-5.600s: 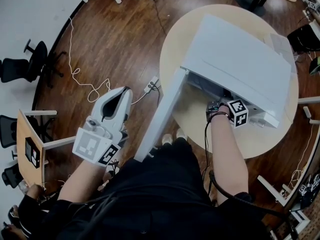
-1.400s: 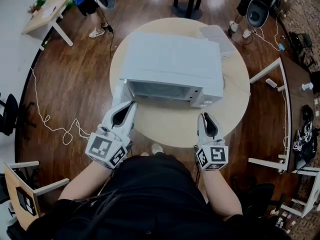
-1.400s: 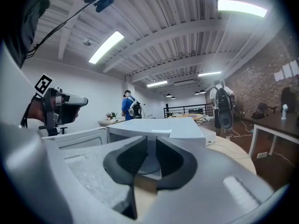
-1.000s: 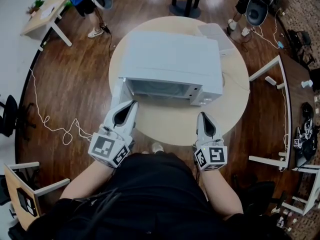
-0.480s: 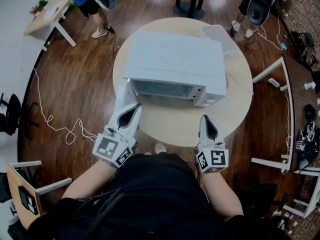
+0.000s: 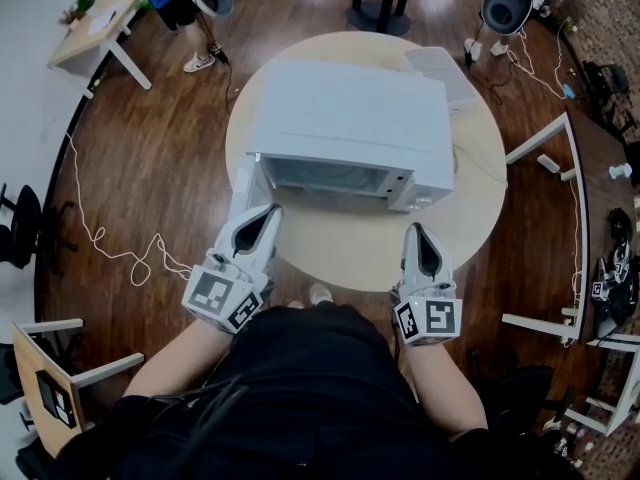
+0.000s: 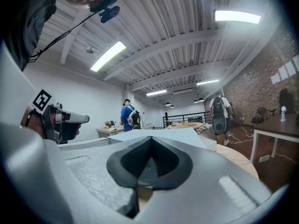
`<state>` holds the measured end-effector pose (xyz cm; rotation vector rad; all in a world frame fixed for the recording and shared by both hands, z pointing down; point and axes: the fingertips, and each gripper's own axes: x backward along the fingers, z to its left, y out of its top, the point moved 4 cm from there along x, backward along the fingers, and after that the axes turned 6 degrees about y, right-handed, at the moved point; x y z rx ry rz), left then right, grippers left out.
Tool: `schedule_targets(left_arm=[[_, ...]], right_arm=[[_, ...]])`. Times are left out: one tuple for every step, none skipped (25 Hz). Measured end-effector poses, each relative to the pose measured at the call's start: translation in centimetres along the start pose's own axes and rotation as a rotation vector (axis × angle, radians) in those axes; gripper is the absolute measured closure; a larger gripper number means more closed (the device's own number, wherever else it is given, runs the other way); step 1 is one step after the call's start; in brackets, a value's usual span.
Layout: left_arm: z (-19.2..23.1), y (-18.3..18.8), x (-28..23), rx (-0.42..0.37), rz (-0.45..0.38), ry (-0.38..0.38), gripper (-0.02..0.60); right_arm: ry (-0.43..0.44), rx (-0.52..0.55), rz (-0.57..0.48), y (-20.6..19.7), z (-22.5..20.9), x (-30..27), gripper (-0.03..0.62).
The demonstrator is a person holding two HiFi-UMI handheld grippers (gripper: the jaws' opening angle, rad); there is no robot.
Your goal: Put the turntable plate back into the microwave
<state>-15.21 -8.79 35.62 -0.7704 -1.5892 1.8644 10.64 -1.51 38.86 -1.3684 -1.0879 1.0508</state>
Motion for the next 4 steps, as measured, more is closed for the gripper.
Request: schedule_targets(left_arm=[[0.11, -0.06, -0.01, 0.003, 0.002, 0.003, 0.574], [0.21, -0.12, -0.03, 0.008, 0.003, 0.005, 0.574], [0.30, -0.16, -0.05, 0.014, 0.003, 0.006, 0.574], [0.40, -0.20, -0.09, 0.020, 0.002, 0.007, 0.574]], right_arm=[[-0.002, 0.000, 0.002, -0.05, -0.05, -0.04, 0.592], [-0.004, -0.001, 0.005, -0.14, -0.12, -0.09, 0.594], [-0.006, -0.003, 0.008, -0.25, -0.21, -0.16, 0.592], [-0.009, -0.004, 0.011, -0.36, -0.31, -0.24, 0.592]])
